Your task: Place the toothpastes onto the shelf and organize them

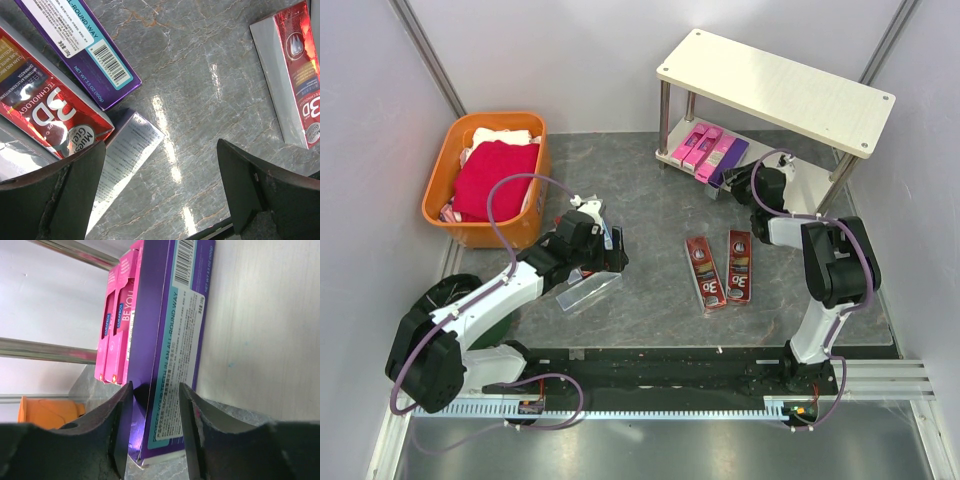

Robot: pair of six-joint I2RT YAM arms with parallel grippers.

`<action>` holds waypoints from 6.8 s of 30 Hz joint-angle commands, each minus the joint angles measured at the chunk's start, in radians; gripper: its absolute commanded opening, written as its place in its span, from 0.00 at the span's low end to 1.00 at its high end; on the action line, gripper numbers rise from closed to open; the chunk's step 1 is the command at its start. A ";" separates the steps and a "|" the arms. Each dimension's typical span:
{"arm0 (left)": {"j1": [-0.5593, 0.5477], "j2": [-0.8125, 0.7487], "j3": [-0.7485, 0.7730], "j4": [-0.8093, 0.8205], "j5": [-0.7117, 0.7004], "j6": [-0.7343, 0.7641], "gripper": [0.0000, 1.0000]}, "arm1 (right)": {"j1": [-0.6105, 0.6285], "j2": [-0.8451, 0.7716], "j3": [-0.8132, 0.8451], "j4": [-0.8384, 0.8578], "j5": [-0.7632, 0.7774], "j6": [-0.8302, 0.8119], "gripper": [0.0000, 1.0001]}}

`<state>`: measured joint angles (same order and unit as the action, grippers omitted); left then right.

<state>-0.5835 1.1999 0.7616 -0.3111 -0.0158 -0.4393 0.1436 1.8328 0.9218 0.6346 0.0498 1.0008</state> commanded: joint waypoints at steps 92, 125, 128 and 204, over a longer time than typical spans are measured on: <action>0.192 0.673 0.495 0.049 0.051 -0.107 0.49 | 0.214 -0.753 -0.396 -0.420 -0.171 -0.238 0.98; 0.172 0.365 0.265 0.448 0.448 -0.460 0.47 | 0.741 -0.437 -0.147 -0.251 0.096 -0.194 0.91; 0.171 0.343 0.258 0.448 0.453 -0.464 0.47 | 0.741 -0.399 -0.118 -0.271 0.114 -0.189 0.76; 0.172 0.230 0.133 0.403 0.418 -0.306 0.99 | -0.059 -0.096 -0.070 0.054 -0.122 0.001 0.22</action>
<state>-0.4080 1.4311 0.9089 0.0589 0.3794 -0.7795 0.0868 1.7248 0.8017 0.5911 -0.0822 0.9920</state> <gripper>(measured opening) 0.990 0.476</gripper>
